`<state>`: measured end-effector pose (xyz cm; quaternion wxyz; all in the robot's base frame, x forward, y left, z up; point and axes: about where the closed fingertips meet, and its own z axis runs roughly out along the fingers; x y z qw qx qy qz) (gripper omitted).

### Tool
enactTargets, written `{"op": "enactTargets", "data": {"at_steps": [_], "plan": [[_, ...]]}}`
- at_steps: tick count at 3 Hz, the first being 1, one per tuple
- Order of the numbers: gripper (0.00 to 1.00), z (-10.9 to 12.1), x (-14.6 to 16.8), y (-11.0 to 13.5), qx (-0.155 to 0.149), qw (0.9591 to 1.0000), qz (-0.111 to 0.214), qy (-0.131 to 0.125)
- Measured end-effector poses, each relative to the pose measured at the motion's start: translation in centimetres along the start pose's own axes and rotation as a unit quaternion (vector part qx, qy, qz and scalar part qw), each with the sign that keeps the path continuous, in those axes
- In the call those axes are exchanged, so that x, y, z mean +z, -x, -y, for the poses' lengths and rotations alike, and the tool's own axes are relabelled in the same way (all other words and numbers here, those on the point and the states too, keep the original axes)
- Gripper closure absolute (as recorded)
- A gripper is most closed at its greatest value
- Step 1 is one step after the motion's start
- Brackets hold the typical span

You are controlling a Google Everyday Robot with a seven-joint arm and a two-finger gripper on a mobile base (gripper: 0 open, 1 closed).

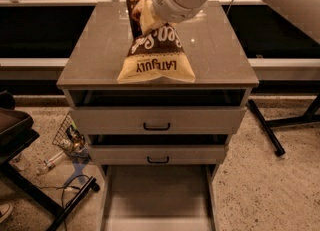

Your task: Place brown chip bag into bottom drawer

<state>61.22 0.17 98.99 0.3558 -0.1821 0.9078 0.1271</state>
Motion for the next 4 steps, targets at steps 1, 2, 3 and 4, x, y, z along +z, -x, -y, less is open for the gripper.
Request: {"op": "enactTargets", "data": {"at_steps": [1, 2, 3, 4], "plan": [[1.0, 1.2, -1.4, -3.9, 0.048, 0.9988, -0.009, -0.008], [1.0, 3.1, -2.7, -10.2, 0.097, 0.9948, -0.022, -0.024], [1.0, 4.9, -3.5, -16.9, 0.142, 0.9886, -0.035, -0.035], [1.0, 5.6, -3.3, -20.4, 0.164, 0.9848, -0.045, -0.034]]}}
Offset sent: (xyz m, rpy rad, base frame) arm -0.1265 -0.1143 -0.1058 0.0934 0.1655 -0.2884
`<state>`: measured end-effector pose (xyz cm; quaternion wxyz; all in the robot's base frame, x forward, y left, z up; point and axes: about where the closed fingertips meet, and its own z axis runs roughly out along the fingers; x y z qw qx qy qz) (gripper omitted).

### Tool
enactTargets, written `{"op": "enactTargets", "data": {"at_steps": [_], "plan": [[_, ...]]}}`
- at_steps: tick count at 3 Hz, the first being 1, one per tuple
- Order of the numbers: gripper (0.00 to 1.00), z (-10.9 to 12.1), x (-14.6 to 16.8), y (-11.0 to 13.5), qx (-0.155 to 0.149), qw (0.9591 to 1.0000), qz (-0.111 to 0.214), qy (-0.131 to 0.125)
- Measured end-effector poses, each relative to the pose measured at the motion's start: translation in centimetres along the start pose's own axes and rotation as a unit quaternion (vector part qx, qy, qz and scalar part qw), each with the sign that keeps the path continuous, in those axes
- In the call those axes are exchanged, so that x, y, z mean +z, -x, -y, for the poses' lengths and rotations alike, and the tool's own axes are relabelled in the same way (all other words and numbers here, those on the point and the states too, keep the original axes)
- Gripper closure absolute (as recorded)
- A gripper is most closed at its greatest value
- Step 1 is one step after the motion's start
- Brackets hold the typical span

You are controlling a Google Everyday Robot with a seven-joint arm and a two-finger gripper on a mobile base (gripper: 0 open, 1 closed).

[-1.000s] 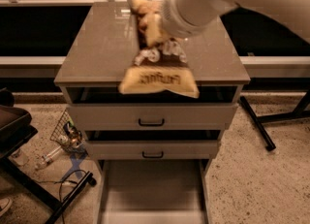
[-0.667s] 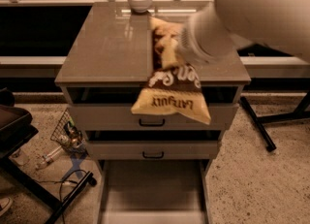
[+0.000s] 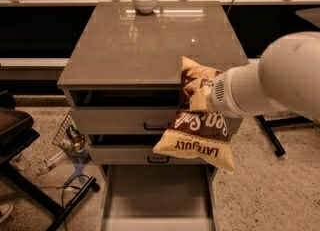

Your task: Place brown chip bag into bottom drawer

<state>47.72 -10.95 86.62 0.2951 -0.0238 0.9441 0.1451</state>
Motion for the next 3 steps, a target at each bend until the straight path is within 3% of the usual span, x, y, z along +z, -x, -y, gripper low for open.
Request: {"op": "enactTargets", "data": {"at_steps": [1, 2, 3], "plan": [[1.0, 0.7, 1.9, -2.7, 0.016, 0.9995, -0.024, 0.016], [1.0, 0.7, 1.9, -2.7, 0.016, 0.9995, -0.024, 0.016], [1.0, 2.0, 3.1, -4.1, 0.037, 0.9986, -0.029, 0.023]]}}
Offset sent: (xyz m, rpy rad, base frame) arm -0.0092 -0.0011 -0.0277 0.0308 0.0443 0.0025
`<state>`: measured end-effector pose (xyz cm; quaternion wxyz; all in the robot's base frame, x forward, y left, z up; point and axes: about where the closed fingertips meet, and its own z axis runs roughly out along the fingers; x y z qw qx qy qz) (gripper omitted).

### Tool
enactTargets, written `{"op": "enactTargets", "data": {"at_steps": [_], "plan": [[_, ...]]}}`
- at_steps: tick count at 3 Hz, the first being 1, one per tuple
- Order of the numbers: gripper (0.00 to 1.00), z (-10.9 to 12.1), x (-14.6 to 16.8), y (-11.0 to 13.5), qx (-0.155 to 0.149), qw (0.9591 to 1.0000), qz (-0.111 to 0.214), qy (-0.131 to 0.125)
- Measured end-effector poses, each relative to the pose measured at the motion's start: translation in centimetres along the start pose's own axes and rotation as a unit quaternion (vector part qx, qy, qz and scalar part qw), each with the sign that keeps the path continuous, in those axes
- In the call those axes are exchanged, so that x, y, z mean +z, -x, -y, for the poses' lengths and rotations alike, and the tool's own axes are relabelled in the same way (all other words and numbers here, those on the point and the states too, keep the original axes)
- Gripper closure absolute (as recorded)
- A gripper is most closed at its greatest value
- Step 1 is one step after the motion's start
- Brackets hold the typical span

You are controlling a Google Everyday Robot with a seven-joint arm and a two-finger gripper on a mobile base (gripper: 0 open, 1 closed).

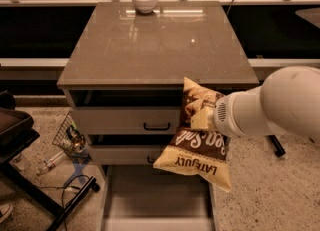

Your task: Place brown chip bag into bottom drawer

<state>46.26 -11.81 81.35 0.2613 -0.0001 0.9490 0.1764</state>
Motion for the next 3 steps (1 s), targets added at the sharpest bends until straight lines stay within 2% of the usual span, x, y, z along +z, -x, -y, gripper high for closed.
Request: {"op": "enactTargets", "data": {"at_steps": [1, 2, 3], "plan": [[1.0, 3.4, 2.8, -3.4, 0.045, 0.9988, -0.012, 0.018], [1.0, 6.2, 5.7, -7.1, 0.09, 0.9948, -0.019, 0.043], [1.0, 8.4, 8.7, -10.8, 0.125, 0.9893, -0.025, 0.072]]}}
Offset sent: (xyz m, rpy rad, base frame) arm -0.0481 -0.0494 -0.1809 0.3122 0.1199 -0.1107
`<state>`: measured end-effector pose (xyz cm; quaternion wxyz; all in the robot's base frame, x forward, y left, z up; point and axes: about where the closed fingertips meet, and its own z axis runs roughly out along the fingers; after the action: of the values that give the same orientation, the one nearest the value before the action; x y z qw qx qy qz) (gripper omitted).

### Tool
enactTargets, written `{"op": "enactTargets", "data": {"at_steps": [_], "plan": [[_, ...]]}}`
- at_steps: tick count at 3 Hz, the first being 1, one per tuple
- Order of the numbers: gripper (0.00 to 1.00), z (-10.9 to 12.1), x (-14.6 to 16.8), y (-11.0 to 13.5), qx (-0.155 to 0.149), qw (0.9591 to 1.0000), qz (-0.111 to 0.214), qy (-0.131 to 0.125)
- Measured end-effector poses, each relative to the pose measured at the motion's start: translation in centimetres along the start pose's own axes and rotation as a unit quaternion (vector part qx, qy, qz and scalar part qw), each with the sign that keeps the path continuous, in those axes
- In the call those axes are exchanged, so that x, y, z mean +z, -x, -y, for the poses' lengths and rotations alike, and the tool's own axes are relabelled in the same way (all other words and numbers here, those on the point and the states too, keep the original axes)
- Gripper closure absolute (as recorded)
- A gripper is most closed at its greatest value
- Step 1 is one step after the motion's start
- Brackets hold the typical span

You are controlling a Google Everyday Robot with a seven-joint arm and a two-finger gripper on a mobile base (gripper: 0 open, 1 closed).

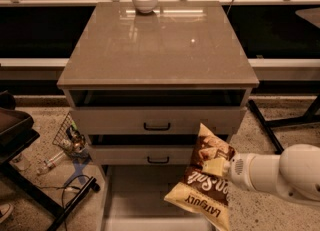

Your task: Place brown chip bag into bottom drawer

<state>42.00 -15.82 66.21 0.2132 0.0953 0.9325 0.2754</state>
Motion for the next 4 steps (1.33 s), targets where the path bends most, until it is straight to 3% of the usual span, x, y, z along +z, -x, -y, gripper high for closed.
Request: {"op": "enactTargets", "data": {"at_steps": [1, 2, 3, 4], "plan": [[1.0, 4.5, 4.8, -4.4, 0.029, 0.999, -0.027, 0.023], [1.0, 4.5, 4.9, -4.4, 0.029, 0.999, -0.027, 0.022], [1.0, 5.8, 6.5, -5.1, 0.052, 0.9975, -0.036, 0.031], [1.0, 8.9, 10.5, -6.4, 0.099, 0.9925, -0.044, 0.058]]}}
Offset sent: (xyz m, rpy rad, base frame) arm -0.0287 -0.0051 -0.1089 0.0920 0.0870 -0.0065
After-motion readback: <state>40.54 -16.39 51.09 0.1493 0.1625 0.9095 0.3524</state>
